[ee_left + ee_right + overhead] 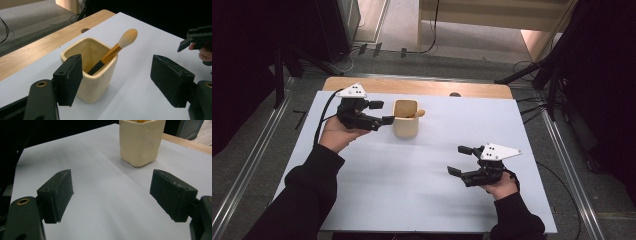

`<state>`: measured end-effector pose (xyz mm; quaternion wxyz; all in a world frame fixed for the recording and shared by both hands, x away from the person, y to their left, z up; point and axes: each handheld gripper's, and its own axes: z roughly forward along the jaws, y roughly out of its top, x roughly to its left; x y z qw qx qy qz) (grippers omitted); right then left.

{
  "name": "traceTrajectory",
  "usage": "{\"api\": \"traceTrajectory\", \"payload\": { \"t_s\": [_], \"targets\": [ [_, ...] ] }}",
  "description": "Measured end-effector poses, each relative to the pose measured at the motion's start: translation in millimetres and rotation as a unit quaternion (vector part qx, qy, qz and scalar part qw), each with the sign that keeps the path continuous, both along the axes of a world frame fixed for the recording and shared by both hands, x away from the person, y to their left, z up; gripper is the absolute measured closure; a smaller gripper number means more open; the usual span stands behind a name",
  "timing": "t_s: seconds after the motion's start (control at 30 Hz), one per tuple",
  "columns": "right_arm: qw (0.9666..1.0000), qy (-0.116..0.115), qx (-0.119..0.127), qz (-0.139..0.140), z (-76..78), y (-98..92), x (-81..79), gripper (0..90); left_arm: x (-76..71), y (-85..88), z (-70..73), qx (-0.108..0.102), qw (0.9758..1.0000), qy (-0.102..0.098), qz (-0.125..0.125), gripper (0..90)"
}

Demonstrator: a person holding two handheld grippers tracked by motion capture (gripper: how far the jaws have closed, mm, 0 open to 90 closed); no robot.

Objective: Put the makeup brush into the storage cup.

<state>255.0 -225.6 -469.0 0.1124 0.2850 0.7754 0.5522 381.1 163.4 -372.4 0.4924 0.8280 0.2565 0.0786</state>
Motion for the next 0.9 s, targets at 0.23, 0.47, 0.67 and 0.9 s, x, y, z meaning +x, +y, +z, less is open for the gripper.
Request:
{"api": "traceTrajectory", "payload": {
  "t_s": [0.23,0.47,0.67,0.9],
  "targets": [
    [1.0,0.0,-0.002,0.0,-1.0,0.1,1.4,19.5,-13.4,13.2,-11.5,-0.007,1.0,0.0,0.005,26.4],
    [1.0,0.001,0.0,-0.004,-1.1,0.0,1.9,19.5,-24.3,20.2,-22.8,-0.005,1.0,0.001,0.007,26.4],
    [1.0,0.0,0.002,-0.006,-0.9,-0.8,1.8,19.5,-32.3,23.0,-29.6,-0.006,1.0,0.001,0.007,26.4],
    [1.0,-0.001,0.003,-0.008,-0.6,-2.2,1.9,19.5,-44.4,23.6,-38.4,0.002,1.0,0.008,0.0,26.1]
  ]
}}
